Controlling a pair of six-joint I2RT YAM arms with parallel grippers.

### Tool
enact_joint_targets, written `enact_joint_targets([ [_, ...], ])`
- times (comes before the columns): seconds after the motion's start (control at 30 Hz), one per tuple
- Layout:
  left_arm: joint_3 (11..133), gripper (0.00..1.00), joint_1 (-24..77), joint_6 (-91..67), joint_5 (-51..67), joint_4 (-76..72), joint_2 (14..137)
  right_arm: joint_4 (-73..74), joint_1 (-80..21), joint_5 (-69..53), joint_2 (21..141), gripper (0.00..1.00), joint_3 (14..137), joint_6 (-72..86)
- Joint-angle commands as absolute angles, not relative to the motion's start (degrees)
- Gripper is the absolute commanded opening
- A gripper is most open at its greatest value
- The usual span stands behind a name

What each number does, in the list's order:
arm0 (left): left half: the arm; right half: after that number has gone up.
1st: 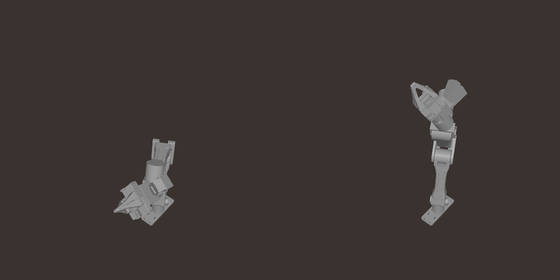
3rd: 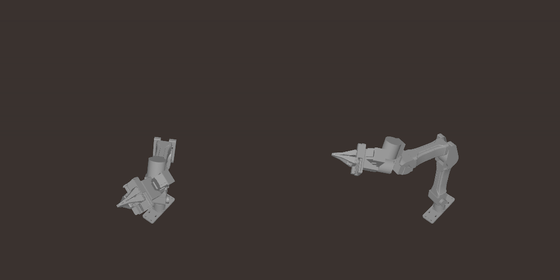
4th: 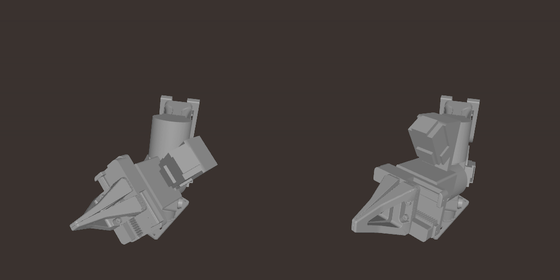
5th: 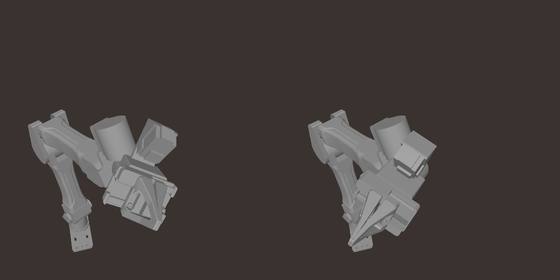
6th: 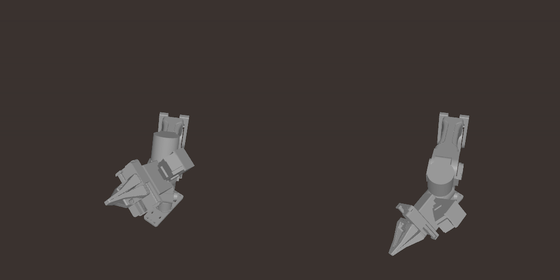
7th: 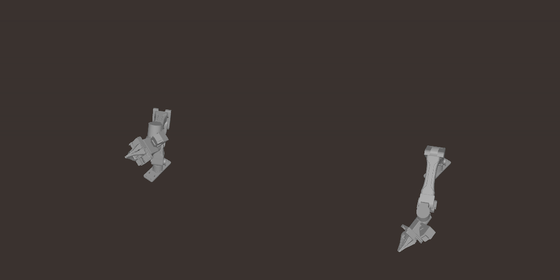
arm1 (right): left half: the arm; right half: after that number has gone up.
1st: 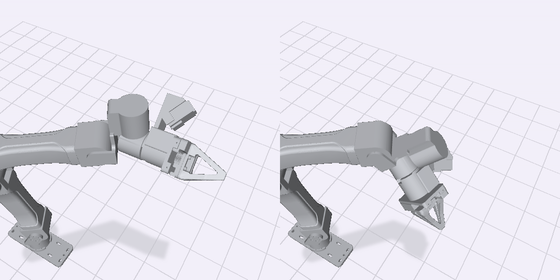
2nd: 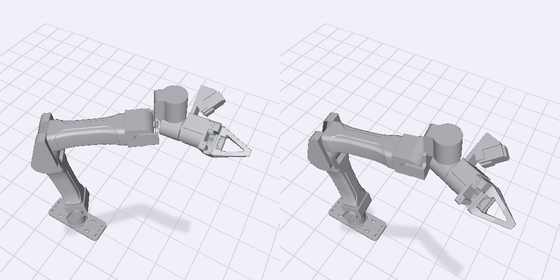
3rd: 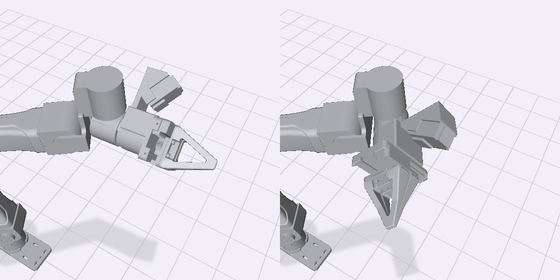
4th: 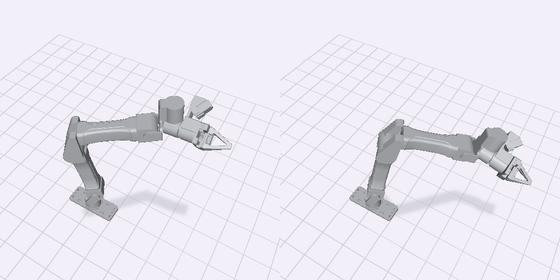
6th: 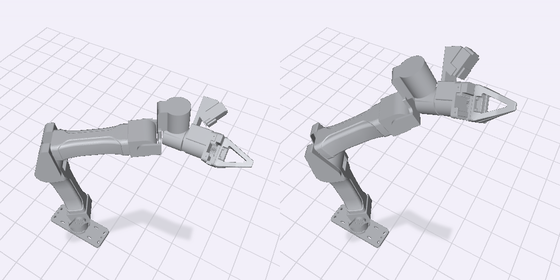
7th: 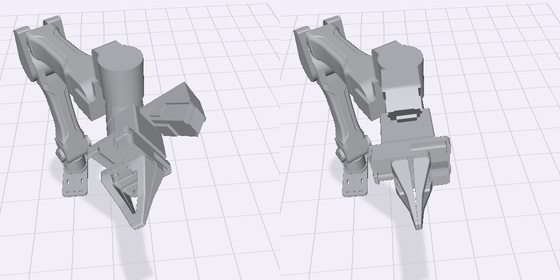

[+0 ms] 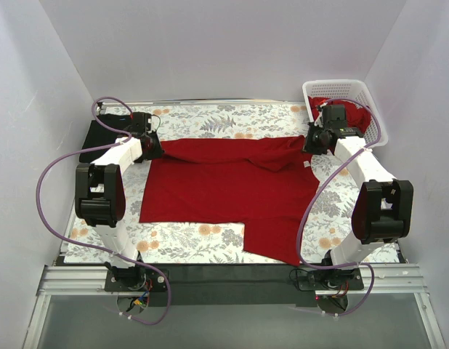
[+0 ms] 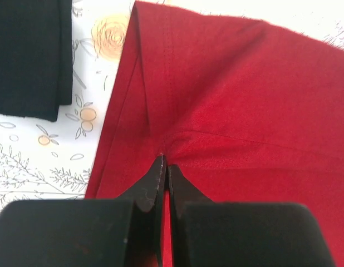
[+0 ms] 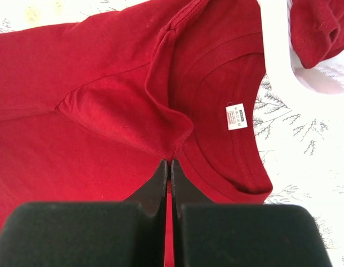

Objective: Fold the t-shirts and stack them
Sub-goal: Fold the tshirt

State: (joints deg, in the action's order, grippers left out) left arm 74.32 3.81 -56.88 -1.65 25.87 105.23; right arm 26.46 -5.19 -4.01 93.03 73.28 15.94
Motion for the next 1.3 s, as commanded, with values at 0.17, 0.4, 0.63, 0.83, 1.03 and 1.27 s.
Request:
enact_joint_targets([
  [0.17,75.41,0.00,3.43,-57.57,-2.28,24.43,101.60,28.13,-4.83,-7.73,89.30,0.01,75.33,18.10],
  [0.4,71.46,0.00,3.43,-57.83,-4.83,24.00,101.87,28.13,-4.83,-11.69,88.33,0.01,67.42,19.86],
  [0.63,66.97,0.08,3.43,-58.01,-5.01,23.03,101.43,28.12,-4.75,-10.02,88.16,0.17,61.53,18.81],
  [0.83,64.26,0.63,3.43,-60.29,-4.57,22.85,92.04,28.92,-5.27,-9.67,84.03,0.52,60.56,16.26],
  [1.03,53.54,0.70,3.51,-65.03,-1.76,22.15,79.91,28.04,-8.35,-13.17,80.34,0.54,55.29,17.75],
  [1.27,41.76,0.63,3.52,-72.06,3.24,19.17,76.03,23.12,-9.49,-20.39,79.63,0.52,45.54,20.74],
])
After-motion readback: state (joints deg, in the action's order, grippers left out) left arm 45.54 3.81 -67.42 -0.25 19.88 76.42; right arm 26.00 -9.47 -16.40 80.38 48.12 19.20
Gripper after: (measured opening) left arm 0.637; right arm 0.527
